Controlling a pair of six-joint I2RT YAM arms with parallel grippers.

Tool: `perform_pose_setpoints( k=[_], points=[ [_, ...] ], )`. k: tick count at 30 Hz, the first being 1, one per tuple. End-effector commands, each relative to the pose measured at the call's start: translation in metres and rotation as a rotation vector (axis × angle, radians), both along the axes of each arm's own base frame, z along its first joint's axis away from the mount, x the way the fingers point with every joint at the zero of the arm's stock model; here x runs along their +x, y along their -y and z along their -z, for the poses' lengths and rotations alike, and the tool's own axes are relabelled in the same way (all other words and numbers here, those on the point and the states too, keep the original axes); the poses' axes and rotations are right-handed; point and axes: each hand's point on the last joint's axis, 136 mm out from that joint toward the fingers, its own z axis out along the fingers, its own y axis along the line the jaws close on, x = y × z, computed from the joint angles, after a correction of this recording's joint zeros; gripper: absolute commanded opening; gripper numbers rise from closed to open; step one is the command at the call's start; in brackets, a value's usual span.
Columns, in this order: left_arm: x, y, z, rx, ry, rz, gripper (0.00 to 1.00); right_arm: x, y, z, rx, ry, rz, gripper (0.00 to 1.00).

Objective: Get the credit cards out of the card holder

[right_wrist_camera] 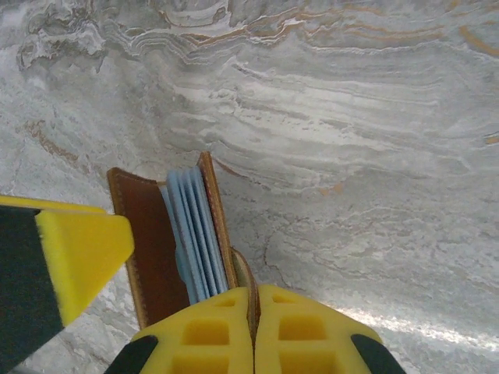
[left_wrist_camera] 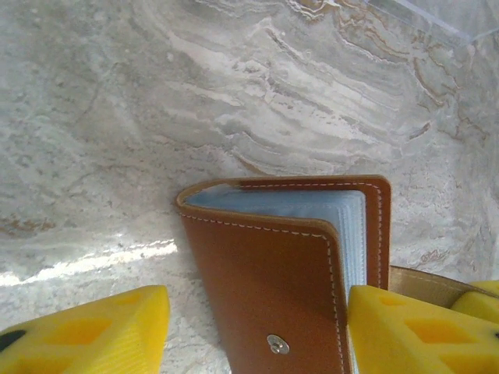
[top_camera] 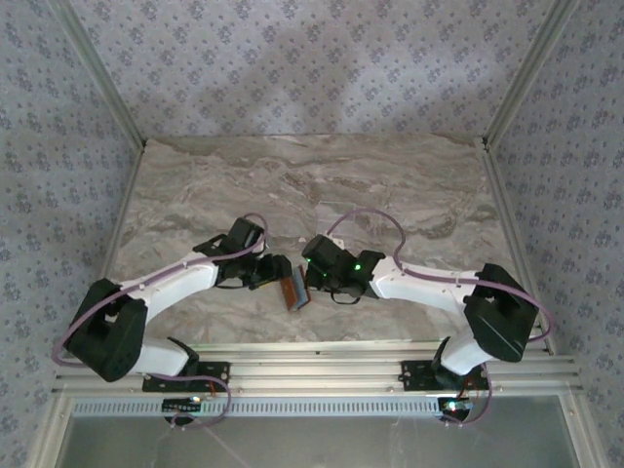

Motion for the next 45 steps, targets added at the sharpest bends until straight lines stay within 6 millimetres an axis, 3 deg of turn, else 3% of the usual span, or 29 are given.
perform_pose_setpoints(
  k=[1, 8, 14, 21, 26, 34, 45],
  points=[
    [-0.009, -0.014, 0.003, 0.074, -0.006, 0.005, 0.57, 0.001, 0.019, 0.000, -0.033, 0.008, 0.066, 0.05],
    [-0.014, -0.021, 0.004, 0.086, -0.006, -0.017, 0.43, -0.001, 0.029, 0.002, -0.049, 0.000, 0.081, 0.05],
    [-0.015, -0.026, 0.009, 0.106, -0.008, -0.028, 0.31, 0.004, 0.037, -0.008, -0.040, 0.041, 0.110, 0.03],
    [0.000, -0.006, 0.017, 0.049, -0.004, -0.009, 0.26, 0.005, 0.040, -0.017, -0.022, 0.065, 0.120, 0.03],
    [0.014, 0.009, 0.021, 0.026, -0.011, 0.008, 0.24, 0.006, 0.031, -0.023, 0.000, 0.069, 0.103, 0.03],
    [0.021, 0.013, 0.030, 0.050, -0.023, 0.023, 0.25, 0.009, 0.012, -0.029, 0.029, 0.064, 0.059, 0.03],
    [0.021, -0.032, 0.010, 0.229, 0.049, -0.065, 0.35, 0.012, -0.008, -0.036, 0.053, 0.074, 0.005, 0.04]
  ],
)
